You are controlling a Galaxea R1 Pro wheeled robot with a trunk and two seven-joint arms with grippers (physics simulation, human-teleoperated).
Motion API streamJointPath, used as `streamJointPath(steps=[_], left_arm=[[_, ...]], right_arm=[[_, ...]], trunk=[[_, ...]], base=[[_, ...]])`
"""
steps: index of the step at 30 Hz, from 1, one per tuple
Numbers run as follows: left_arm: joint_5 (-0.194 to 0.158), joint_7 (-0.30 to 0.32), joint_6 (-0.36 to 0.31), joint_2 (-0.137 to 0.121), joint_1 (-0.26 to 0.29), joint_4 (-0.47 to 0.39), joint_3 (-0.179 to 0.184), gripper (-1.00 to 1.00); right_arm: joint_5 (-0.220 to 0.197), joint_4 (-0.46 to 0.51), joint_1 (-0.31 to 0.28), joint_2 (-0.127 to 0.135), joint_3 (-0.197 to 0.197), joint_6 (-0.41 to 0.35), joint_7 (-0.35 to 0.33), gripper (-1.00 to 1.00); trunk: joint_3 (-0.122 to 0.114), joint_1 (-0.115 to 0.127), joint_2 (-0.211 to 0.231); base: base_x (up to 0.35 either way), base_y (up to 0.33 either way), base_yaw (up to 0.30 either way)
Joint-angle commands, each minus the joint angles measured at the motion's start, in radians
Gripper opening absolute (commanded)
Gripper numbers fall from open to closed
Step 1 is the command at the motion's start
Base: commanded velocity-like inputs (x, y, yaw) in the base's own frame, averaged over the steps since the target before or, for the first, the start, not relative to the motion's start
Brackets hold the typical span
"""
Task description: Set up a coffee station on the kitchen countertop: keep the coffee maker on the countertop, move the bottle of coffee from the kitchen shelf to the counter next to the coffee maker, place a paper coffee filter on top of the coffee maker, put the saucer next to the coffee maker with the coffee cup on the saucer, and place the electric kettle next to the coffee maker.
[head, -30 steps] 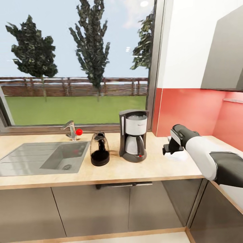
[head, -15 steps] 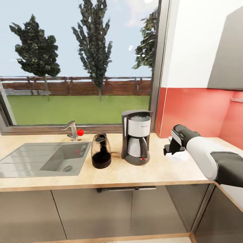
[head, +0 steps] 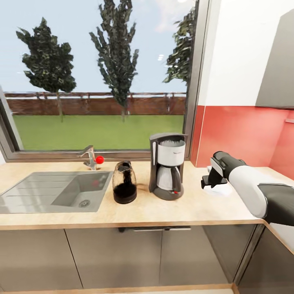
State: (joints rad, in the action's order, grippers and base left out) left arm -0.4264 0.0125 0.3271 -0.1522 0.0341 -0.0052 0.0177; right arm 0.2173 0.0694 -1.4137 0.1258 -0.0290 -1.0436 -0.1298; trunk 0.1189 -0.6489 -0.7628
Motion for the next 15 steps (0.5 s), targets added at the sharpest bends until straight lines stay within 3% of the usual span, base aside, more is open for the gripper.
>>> streamJointPath(steps=[1, 7, 15], left_arm=[[-0.005, 0.001, 0.003, 0.000, 0.001, 0.001, 0.002, 1.00], [-0.005, 0.001, -0.009, -0.001, 0.001, 0.001, 0.002, 1.00], [-0.005, 0.001, -0.010, -0.001, 0.000, 0.001, 0.002, 1.00]], right_arm=[[0.010, 0.001, -0.001, 0.000, -0.003, -0.004, -0.010, -1.00], [0.031, 0.000, -0.001, -0.002, -0.003, -0.004, -0.010, -1.00], [0.073, -0.013, -0.001, -0.002, -0.003, -0.004, -0.011, -1.00]], trunk=[[0.002, 0.000, -0.001], [0.002, 0.000, -0.001], [0.004, 0.000, -0.001]], base=[[0.164, 0.000, 0.000], [0.239, 0.014, 0.130], [0.030, 0.001, 0.088]])
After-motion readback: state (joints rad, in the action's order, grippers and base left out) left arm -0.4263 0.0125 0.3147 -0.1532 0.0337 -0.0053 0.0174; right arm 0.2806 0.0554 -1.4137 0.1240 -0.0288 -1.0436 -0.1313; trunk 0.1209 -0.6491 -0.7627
